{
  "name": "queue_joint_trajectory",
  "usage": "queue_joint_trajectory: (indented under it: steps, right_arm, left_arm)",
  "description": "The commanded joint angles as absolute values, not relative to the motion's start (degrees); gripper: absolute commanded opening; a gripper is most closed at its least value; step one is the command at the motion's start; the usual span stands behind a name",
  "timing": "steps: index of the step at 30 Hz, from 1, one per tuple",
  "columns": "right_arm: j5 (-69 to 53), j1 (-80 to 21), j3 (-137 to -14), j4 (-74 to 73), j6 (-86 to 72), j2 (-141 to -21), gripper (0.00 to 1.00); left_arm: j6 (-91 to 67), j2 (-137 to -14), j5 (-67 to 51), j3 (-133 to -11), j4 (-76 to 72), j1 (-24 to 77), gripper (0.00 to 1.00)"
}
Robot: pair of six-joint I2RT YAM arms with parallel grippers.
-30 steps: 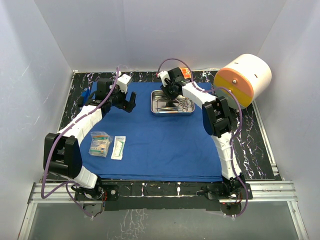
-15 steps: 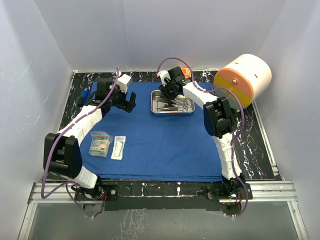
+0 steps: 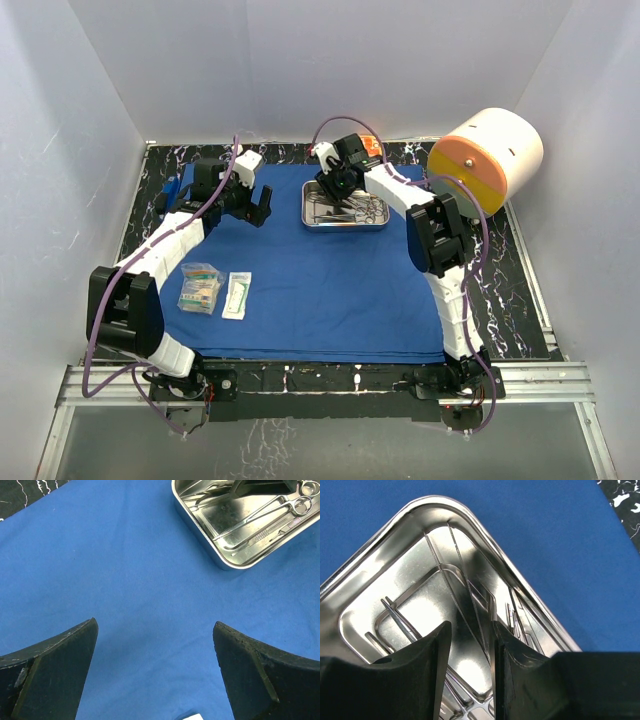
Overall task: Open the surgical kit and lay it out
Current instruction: Pick up the medical item from the container.
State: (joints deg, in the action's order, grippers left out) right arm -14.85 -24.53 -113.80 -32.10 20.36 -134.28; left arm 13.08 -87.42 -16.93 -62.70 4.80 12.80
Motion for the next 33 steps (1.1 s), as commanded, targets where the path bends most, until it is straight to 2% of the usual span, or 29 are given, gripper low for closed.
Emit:
queue_joint_trajectory:
  steps: [1,15,26,33]
  right_arm:
    - [-13.8,-25.5,-115.4,-31.7,22.4,-134.3,0.34]
    - [-10.8,-26.0,-116.2,-32.4,24.9,-137.1,0.32]
    - [-11.2,-26.1,-115.7,-32.8,23.1,-135.1,0.11]
    - [-10.9,-26.1,-114.7,-31.7,19.4,-130.0,0.04]
  left_arm:
    - [13.7,-84.7,-17.7,-62.7,4.3,12.3,0.99]
    - [13.8,-84.6,-17.8,-62.6,4.2,12.3,0.98]
    - [13.3,-84.8,-17.6,-62.8,4.2,12.3,0.98]
    - [9.2,-84.7,-15.8,-63.5,3.8,12.2,0.99]
